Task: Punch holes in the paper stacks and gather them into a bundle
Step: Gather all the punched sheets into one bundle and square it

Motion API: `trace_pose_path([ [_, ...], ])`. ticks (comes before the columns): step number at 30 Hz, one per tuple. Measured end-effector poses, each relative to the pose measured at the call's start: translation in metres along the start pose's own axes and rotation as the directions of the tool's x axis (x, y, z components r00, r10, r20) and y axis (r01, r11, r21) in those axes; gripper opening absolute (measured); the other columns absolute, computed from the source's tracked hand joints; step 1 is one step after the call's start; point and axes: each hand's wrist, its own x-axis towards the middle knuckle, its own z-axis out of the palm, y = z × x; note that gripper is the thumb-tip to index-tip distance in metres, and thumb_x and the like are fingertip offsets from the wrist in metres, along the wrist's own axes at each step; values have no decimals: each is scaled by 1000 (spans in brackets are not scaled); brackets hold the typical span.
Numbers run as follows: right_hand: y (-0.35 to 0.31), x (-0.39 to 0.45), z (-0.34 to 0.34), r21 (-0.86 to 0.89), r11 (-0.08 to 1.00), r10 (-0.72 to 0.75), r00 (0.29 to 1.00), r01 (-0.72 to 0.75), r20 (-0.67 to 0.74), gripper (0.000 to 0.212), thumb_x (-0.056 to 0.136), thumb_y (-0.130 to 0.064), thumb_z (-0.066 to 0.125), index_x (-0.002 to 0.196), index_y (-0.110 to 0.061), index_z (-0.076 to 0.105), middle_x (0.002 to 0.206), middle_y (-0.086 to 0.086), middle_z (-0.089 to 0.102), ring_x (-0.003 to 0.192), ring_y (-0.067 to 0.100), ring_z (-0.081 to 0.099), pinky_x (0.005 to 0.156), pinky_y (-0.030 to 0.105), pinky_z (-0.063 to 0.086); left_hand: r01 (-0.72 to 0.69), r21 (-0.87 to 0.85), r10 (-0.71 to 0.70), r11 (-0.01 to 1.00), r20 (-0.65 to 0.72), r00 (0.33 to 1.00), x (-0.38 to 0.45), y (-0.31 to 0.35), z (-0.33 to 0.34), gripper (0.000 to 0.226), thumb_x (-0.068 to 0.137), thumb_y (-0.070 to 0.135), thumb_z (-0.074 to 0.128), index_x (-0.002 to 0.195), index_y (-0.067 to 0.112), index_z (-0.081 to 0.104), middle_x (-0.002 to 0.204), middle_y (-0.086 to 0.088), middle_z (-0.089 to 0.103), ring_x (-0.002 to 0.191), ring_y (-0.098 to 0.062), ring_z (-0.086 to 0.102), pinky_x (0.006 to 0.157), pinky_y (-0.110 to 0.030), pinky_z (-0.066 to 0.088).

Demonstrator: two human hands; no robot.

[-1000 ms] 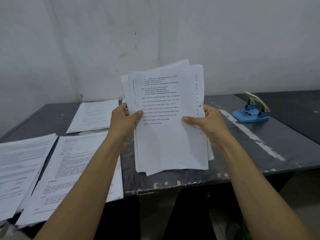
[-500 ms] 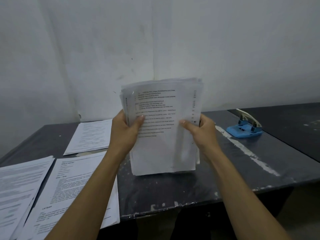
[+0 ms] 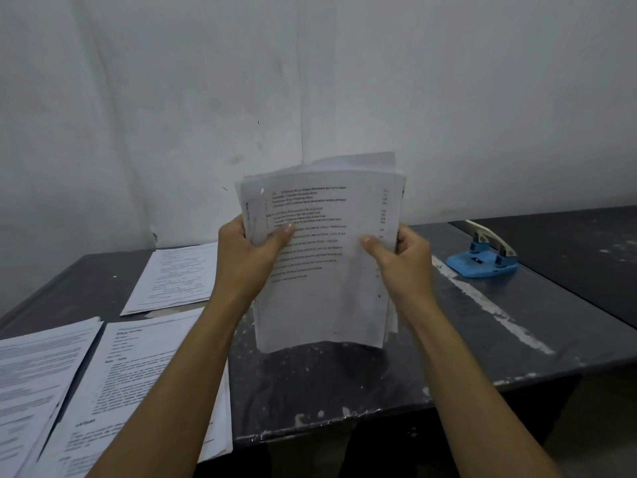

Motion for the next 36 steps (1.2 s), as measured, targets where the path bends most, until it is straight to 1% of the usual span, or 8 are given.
trace_pose_path([
  [2, 2, -1, -5, -8, 1000, 14, 1000, -14, 2, 20, 81, -14, 80, 94, -25, 70, 89, -16, 75, 82, 5, 72, 62, 19, 57, 13, -8, -13, 1000, 17, 1000, 1, -1, -2, 33, 71, 44, 83, 100, 38, 68, 94, 22, 73, 85, 0, 71, 61, -16, 57],
  [5, 1, -2, -13, 1, 1000, 18, 1000, -18, 12, 31, 74, -18, 85, 98, -21, 67, 93, -12, 75, 84, 8, 73, 62, 21, 58, 53, -39, -51, 998, 47, 998, 0, -6, -6, 46, 62, 50, 85, 103, 35, 68, 99, 15, 74, 86, -5, 72, 62, -20, 59],
  [11, -18, 14, -8, 7, 1000, -24, 995, 23, 94, 43, 69, -26, 89, 105, -23, 65, 99, -12, 73, 87, 10, 72, 63, 25, 59, 72, -83, -67, 994, 68, 995, 13, -2, -6, 46, 60, 47, 87, 100, 30, 72, 97, 12, 76, 83, -13, 75, 62, -25, 60],
  [16, -12, 14, -4, 59, 998, 14, 995, -20, 98, 42, 69, -29, 89, 105, -17, 71, 99, -5, 76, 87, 14, 74, 65, 27, 60, 52, -168, -42, 984, 63, 997, 16, 3, 0, 35, 62, 40, 92, 92, 31, 75, 96, 7, 77, 82, -15, 76, 62, -24, 59],
  [20, 3, 7, -2, 90, 989, 113, 991, -119, 65, 27, 75, -28, 84, 98, -17, 75, 94, -4, 77, 87, 17, 74, 67, 30, 60, 17, -140, -17, 990, 6, 1000, 16, 2, 3, 37, 66, 38, 90, 96, 28, 73, 95, 10, 77, 81, -13, 75, 61, -24, 60],
  [25, 3, 3, 1, 110, 991, 76, 996, -81, 47, 22, 78, -25, 83, 97, -15, 76, 94, -3, 77, 85, 16, 74, 66, 29, 60, -53, -93, 51, 994, -19, 998, 26, 13, -4, 45, 60, 45, 91, 96, 26, 71, 94, 12, 76, 80, -10, 74, 61, -20, 59],
  [29, 12, -4, -3, 118, 986, 106, 990, -117, 91, 29, 76, -21, 84, 102, -14, 74, 99, 0, 77, 89, 19, 74, 73, 36, 62, 37, -92, -37, 995, 10, 999, 20, -1, -13, 48, 59, 43, 90, 99, 24, 71, 94, 12, 76, 82, -10, 74, 63, -23, 60],
  [36, 33, -13, -1, 124, 981, 132, 983, -148, 126, 25, 77, -12, 83, 100, -11, 75, 98, 2, 77, 90, 23, 74, 74, 35, 61, 101, -114, -96, 988, 48, 994, 11, -16, -17, 55, 56, 45, 89, 102, 22, 72, 95, 10, 76, 82, -11, 75, 60, -20, 58],
])
